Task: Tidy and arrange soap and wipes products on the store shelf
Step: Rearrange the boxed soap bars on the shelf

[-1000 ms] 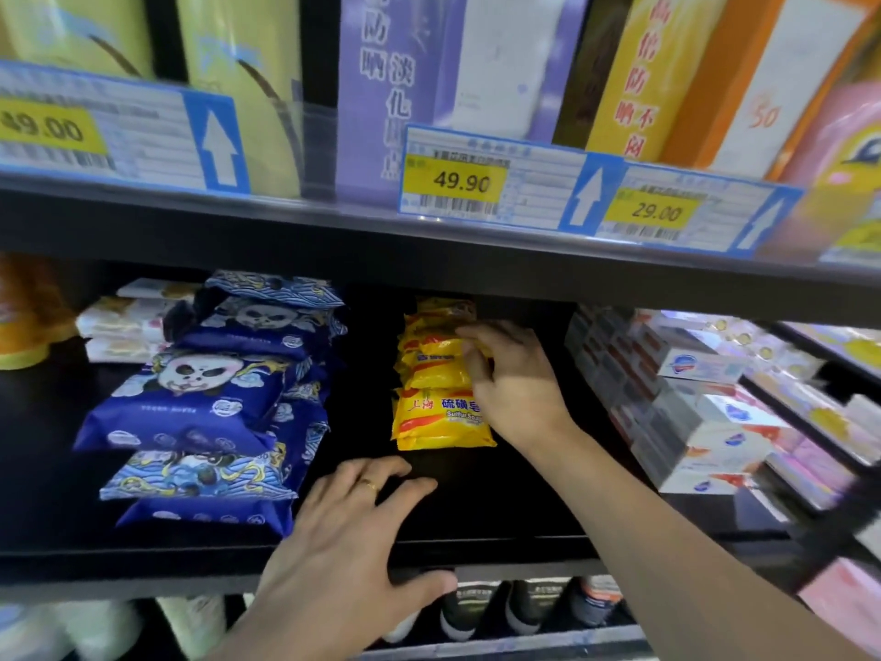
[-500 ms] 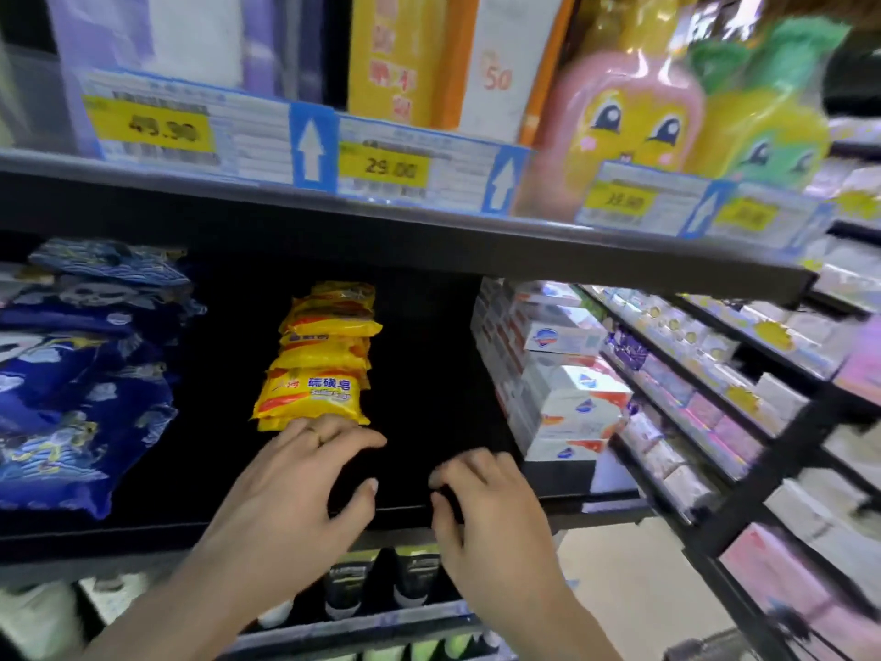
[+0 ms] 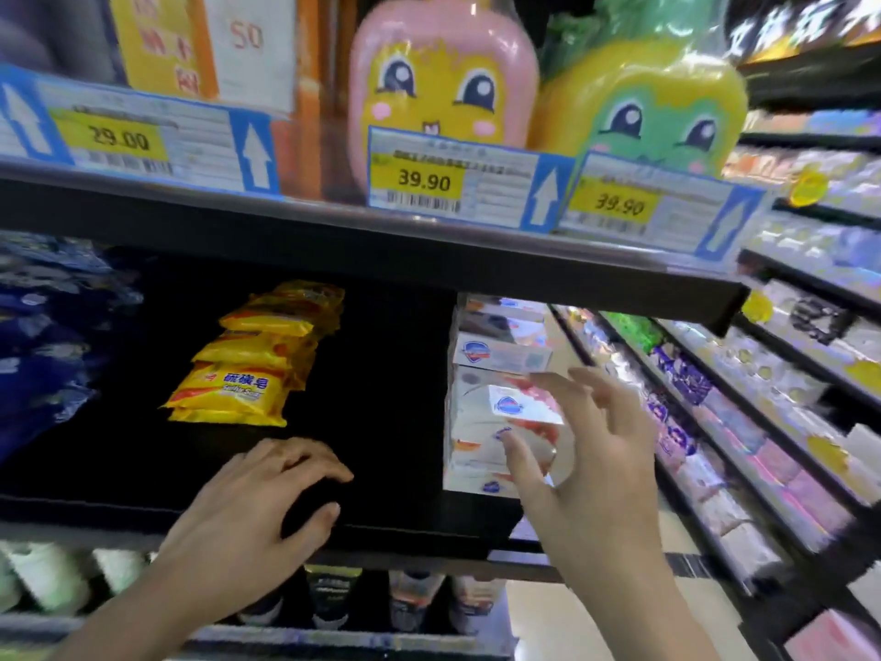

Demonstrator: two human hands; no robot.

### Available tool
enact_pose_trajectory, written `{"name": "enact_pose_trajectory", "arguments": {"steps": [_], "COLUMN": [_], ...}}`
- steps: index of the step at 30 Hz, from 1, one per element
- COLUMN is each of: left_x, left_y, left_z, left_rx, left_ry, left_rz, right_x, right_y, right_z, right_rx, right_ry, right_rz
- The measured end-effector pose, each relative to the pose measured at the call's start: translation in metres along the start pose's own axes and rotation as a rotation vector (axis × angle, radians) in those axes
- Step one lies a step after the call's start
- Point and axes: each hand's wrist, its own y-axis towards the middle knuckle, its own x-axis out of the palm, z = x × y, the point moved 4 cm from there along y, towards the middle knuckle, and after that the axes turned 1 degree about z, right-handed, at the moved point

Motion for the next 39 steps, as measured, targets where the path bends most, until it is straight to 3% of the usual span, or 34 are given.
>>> {"name": "enact_pose_trajectory", "arguments": {"steps": [3,11,13,17,20,23,27,34,37,39], "left_x": [-0.002,0.001,-0.003,-0.016,-0.017,-0.021,-0.026,-0.033,-0.035,-0.036], "left_y": [0.000,0.000,0.002,0.014,0.020,0.016,0.006,-0.003,-0.006,-0.009], "left_z": [0.002,-0.003,-0.001,0.025,0.059,0.072,0.065,0.052,0.048,0.046], "left_rx": [-0.034,-0.085,-0.157,-0.386,-0.411,-0.423,-0.442,-0.285,-0.175,-0.117], "left_ry": [-0.030,-0.081,-0.282,-0.949,-1.122,-1.165,-1.135,-1.111,-1.009,-1.002], "left_rz": [-0.009,0.000,0.025,0.075,-0.163,-0.190,-0.144,-0.073,-0.008,0.043], "right_x": [0.017,0.016,0.013,0.014,0.021,0.027,0.027,0.030,0.028,0.029], "right_y": [0.006,-0.002,-0.008,-0.024,-0.035,-0.045,-0.050,-0.049,-0.046,-0.041], "right_z": [0.020,0.023,0.015,-0.009,-0.027,-0.039,-0.045,-0.049,-0.042,-0.042], "right_rx": [0.053,-0.025,-0.046,-0.190,-0.301,-0.311,-0.168,0.437,0.616,0.687], "right_ry": [0.040,0.112,0.160,0.167,0.182,0.194,0.369,0.811,0.756,0.724], "right_rz": [-0.213,-0.191,-0.192,-0.091,-0.050,-0.042,-0.093,-0.169,-0.211,-0.345]}}
